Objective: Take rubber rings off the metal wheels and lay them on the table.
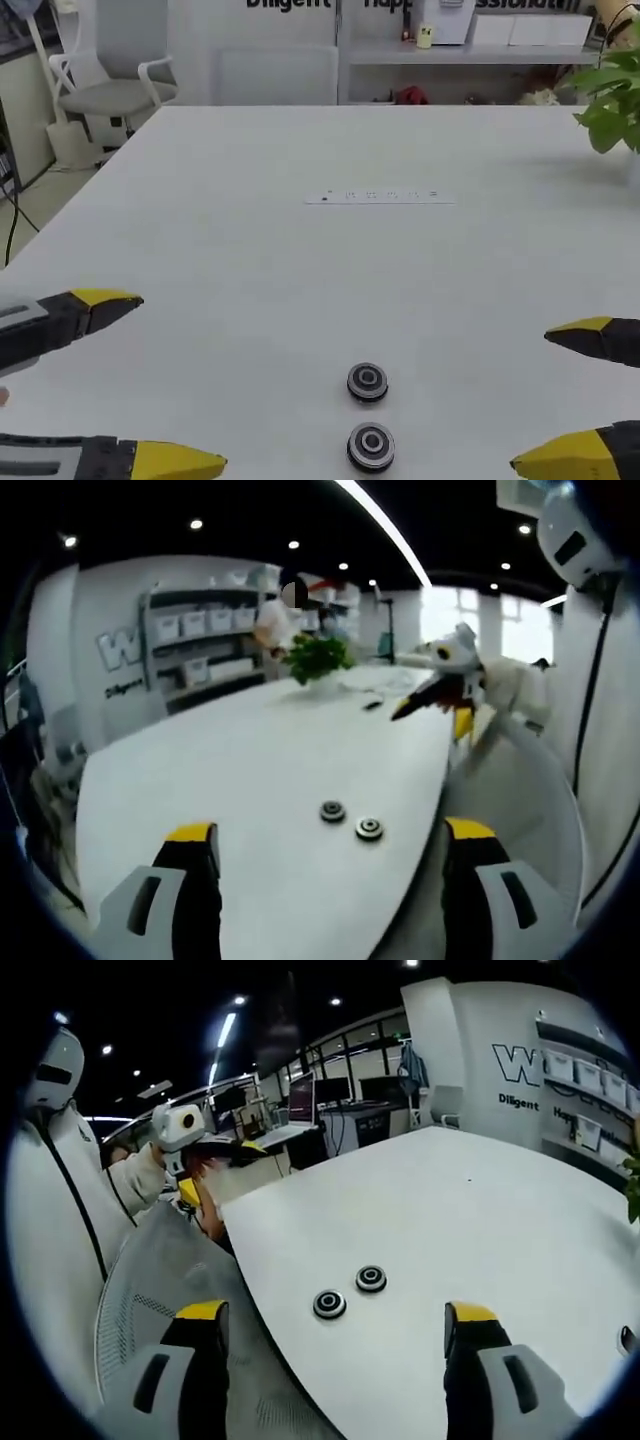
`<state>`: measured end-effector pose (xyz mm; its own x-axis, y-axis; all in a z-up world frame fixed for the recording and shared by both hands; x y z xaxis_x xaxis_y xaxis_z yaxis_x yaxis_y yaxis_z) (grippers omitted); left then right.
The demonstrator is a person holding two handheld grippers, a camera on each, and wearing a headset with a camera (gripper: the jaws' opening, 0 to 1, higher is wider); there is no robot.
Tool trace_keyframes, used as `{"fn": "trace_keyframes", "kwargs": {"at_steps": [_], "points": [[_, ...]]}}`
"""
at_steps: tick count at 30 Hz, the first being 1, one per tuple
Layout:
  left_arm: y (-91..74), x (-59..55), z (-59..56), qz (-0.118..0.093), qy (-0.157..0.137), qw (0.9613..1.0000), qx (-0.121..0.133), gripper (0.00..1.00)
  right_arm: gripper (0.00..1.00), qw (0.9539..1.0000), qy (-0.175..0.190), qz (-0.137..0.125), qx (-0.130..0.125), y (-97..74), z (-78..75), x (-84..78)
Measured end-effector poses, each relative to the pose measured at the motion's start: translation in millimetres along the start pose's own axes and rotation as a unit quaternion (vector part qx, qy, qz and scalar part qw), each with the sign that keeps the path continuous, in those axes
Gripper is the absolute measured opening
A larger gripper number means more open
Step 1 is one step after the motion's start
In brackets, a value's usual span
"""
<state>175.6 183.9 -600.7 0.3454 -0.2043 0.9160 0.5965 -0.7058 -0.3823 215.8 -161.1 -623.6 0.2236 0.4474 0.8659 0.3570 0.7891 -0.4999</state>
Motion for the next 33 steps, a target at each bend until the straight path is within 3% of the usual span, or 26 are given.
{"fn": "trace_keyframes", "kwargs": {"at_steps": [15, 25, 33], "points": [[27.3, 22.3, 5.2, -0.003, 0.040, 0.9984, -0.040, 0.92, 0.85, 0.9995, -0.024, -0.019, 0.004, 8.8, -9.9, 23.1], [55.2, 44.8, 3.4, -0.010, 0.079, 0.9937, -0.079, 0.90, 0.80, 0.9983, -0.039, -0.042, 0.011, 21.2, -15.9, 38.4], [77.4, 59.0, 2.0, -0.040, 0.085, 0.9896, -0.109, 0.86, 0.75, 0.9957, -0.048, -0.076, 0.022, 36.9, -16.7, 50.0]]}}
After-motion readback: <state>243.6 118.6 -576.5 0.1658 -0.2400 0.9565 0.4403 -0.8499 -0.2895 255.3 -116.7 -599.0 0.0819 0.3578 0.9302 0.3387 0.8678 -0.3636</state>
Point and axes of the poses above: the centre of the closed fingertips' face, and the gripper's own axes: y roughly forward along the fingers, z roughly to its left, x roughly out of its top, the point moved 9 cm from there along -y, roughly backward along the fingers, and after that the axes turned 9 degrees about -y, right-handed, at the moved point
